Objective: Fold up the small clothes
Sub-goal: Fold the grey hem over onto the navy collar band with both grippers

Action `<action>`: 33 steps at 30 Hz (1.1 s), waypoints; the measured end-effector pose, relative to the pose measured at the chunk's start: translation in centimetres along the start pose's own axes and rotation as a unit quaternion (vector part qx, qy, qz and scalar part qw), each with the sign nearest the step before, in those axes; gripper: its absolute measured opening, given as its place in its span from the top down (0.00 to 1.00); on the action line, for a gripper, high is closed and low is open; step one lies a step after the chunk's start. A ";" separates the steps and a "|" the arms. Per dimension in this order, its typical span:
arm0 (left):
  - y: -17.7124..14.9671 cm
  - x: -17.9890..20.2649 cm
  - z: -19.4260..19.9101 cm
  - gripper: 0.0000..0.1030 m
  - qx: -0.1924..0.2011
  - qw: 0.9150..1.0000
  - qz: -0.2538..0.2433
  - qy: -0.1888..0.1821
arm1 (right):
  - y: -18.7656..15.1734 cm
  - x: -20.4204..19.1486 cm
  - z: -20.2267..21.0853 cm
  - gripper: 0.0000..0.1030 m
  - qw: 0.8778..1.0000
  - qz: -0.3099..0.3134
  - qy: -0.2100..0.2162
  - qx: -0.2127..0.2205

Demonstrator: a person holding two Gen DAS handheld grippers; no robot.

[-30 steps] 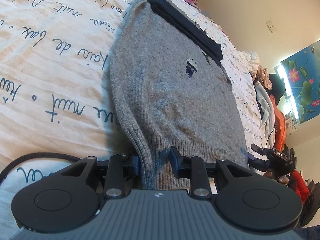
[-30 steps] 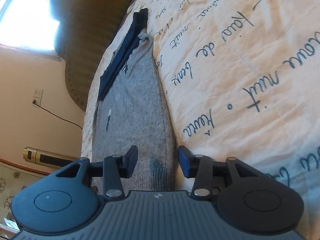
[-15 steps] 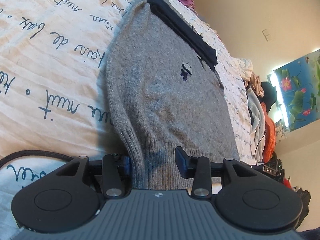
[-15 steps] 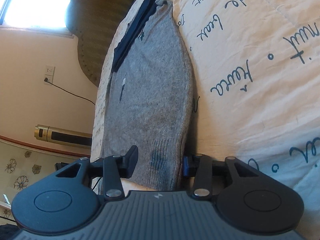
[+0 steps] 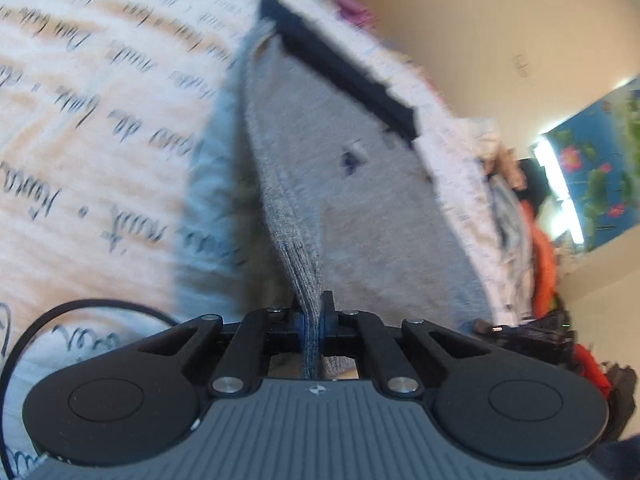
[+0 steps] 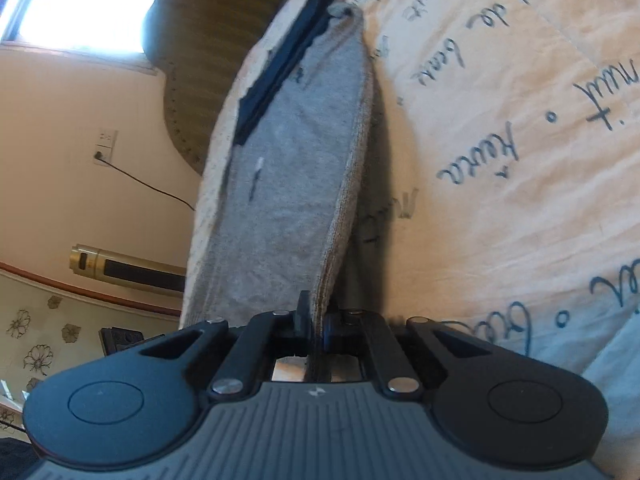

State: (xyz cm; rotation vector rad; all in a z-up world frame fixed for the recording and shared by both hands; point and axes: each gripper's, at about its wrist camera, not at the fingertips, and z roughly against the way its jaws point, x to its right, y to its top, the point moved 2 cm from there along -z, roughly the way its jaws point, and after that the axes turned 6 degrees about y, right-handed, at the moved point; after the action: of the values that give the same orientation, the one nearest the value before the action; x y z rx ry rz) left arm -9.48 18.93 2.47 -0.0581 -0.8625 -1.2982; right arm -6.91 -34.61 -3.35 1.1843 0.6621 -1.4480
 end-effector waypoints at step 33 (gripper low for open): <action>24.6 3.2 -7.1 0.94 0.126 0.991 0.044 -0.028 | 23.4 -4.1 -5.0 0.96 0.978 0.039 0.142 0.145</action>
State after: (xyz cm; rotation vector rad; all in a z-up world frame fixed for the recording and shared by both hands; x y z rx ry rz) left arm 15.26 20.57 9.65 0.0659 -1.0549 -1.1025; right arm 16.41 -34.29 3.47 1.6491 0.6017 -1.3503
